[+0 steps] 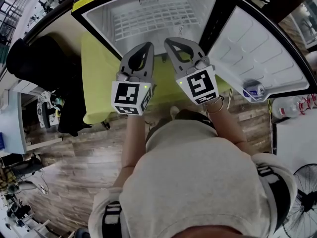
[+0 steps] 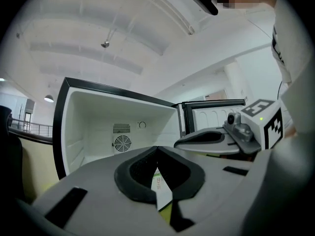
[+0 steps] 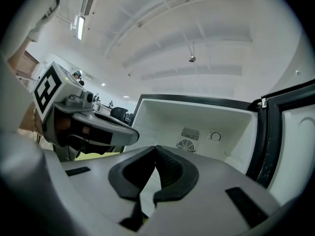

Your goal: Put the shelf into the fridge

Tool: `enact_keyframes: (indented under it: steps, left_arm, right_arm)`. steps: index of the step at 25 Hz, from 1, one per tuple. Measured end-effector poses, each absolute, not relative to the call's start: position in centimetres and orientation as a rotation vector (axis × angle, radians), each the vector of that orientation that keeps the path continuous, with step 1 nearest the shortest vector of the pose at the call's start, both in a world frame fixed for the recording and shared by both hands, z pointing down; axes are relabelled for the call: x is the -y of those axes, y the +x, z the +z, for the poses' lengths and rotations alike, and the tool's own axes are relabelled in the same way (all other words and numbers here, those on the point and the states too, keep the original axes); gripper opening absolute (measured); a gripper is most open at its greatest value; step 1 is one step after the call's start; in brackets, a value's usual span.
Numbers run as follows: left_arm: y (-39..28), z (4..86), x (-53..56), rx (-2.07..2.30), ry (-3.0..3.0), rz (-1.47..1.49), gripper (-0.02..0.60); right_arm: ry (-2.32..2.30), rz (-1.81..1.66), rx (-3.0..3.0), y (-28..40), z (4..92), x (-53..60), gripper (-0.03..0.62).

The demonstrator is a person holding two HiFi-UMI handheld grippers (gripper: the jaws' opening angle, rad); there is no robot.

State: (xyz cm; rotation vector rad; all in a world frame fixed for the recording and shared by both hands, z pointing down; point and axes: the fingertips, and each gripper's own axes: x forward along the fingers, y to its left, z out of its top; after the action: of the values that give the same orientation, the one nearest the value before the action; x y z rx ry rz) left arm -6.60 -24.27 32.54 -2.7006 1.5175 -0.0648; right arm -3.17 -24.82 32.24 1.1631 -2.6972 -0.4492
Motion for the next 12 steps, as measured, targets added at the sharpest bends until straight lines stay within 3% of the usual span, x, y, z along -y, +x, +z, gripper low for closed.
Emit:
enact_keyframes:
  steps: [12]
  left_arm:
    - [-6.0,37.1,23.5,-1.533,-2.869,-0.217,0.012]
  right_arm:
    - [1.033,-0.340,2.665,-4.3,36.2,23.8,0.009]
